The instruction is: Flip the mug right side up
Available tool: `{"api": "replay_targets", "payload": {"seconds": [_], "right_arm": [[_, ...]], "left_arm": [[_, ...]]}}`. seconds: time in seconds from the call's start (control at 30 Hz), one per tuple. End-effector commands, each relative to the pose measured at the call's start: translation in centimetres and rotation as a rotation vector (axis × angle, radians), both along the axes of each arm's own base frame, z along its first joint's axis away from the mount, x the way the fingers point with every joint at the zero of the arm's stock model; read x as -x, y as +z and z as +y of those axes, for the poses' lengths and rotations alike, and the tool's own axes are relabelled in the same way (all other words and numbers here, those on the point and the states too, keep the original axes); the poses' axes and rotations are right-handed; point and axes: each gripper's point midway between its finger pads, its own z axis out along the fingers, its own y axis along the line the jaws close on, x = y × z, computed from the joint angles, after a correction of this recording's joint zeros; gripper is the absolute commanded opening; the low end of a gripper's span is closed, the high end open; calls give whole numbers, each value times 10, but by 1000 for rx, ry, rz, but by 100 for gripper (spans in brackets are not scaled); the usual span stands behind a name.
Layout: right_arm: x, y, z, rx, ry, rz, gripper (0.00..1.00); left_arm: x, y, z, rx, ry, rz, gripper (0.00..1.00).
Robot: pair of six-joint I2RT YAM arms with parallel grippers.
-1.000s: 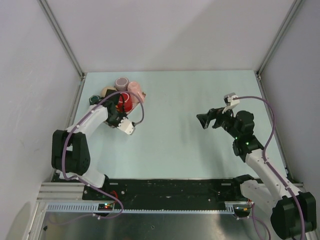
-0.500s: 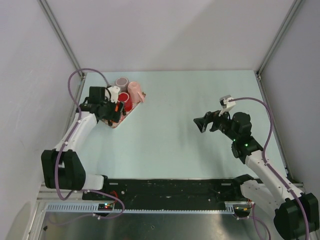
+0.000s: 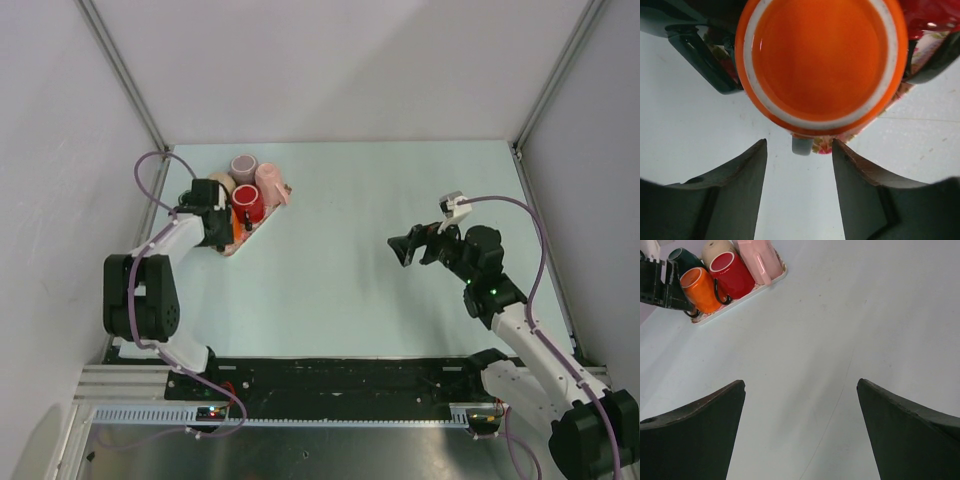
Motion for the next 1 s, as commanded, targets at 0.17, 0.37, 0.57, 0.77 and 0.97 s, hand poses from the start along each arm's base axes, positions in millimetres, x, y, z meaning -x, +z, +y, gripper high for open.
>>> {"api": "replay_targets", "payload": {"seconds": [0.17,0.37,0.57,0.77,0.97], "right_arm": [[-2,30,-3,-8,-18,-83,100],[-1,28,-3,-11,-19,-74,100],[1,31,3,-41,-3,-66,100],[8,46,34,-157,61,-56,100],[14,64,102,-352,169,-8,100]], "left_arm": [[-32,3,13,-35,56,-74,47],[-32,5,10,-8,54,-91,8],[-20,30,8,25,90,-157,0],[-3,78,-5,104,59,-252,0],[8,112,-31,216,-56,-318,0]]}}
